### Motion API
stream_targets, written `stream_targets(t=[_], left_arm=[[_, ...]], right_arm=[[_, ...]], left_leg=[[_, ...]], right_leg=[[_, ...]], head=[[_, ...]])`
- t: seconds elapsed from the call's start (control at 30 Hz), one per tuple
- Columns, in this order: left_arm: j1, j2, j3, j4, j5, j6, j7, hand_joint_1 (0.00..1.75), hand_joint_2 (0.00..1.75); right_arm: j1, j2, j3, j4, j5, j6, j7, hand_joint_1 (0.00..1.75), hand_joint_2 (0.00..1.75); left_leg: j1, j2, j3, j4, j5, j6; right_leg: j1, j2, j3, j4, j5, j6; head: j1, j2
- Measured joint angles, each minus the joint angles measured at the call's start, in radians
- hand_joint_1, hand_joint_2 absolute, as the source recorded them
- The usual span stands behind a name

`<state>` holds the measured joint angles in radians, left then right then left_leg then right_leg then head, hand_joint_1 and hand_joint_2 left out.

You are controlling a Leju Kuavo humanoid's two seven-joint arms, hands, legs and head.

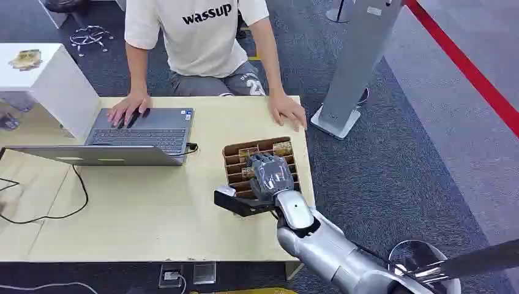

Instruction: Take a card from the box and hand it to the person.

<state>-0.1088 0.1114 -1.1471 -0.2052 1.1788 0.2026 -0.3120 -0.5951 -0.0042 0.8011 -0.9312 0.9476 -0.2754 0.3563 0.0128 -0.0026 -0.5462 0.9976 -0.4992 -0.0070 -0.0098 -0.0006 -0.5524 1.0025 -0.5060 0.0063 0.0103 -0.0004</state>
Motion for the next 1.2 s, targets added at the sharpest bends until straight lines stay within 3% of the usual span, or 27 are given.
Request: stream_targets(t=[0.2, 0.53, 0.67, 0.97, 1.2], left_arm=[[0.000, 0.000, 0.000, 0.000, 0.000, -0.002, -0.001, 0.00, 0.00], [0.000, 0.000, 0.000, 0.000, 0.000, -0.002, -0.003, 0.00, 0.00], [0.000, 0.000, 0.000, 0.000, 0.000, -0.002, -0.003, 0.00, 0.00], [0.000, 0.000, 0.000, 0.000, 0.002, -0.002, -0.003, 0.00, 0.00], [0.000, 0.000, -0.001, 0.000, -0.009, -0.002, -0.003, 0.00, 0.00]], right_arm=[[0.001, 0.000, 0.008, 0.012, 0.002, 0.000, 0.004, 0.79, 1.75], [-0.001, 0.000, 0.008, 0.020, 0.005, -0.002, 0.003, 1.34, 1.75], [-0.003, 0.003, 0.009, 0.020, 0.008, -0.005, 0.002, 1.34, 1.75], [-0.005, 0.008, 0.013, 0.021, 0.009, -0.008, -0.002, 1.55, 1.75], [-0.007, 0.012, 0.014, 0.024, 0.009, -0.008, -0.003, 1.55, 1.75]], left_leg=[[0.000, 0.000, 0.000, 0.000, 0.000, 0.000], [0.000, 0.000, 0.000, 0.000, 0.000, 0.000], [0.000, 0.000, 0.000, 0.000, 0.000, 0.000], [0.000, 0.000, 0.000, 0.000, 0.000, 0.000], [0.000, 0.000, 0.000, 0.000, 0.000, 0.000]], right_leg=[[0.000, 0.000, 0.000, 0.000, 0.000, 0.000], [0.000, 0.000, 0.000, 0.000, 0.000, 0.000], [0.000, 0.000, 0.000, 0.000, 0.000, 0.000], [0.000, 0.000, 0.000, 0.000, 0.000, 0.000], [0.000, 0.000, 0.000, 0.000, 0.000, 0.000]], head=[[0.001, 0.000], [0.000, 0.000], [0.001, 0.000], [0.000, 0.000], [0.001, 0.000]])
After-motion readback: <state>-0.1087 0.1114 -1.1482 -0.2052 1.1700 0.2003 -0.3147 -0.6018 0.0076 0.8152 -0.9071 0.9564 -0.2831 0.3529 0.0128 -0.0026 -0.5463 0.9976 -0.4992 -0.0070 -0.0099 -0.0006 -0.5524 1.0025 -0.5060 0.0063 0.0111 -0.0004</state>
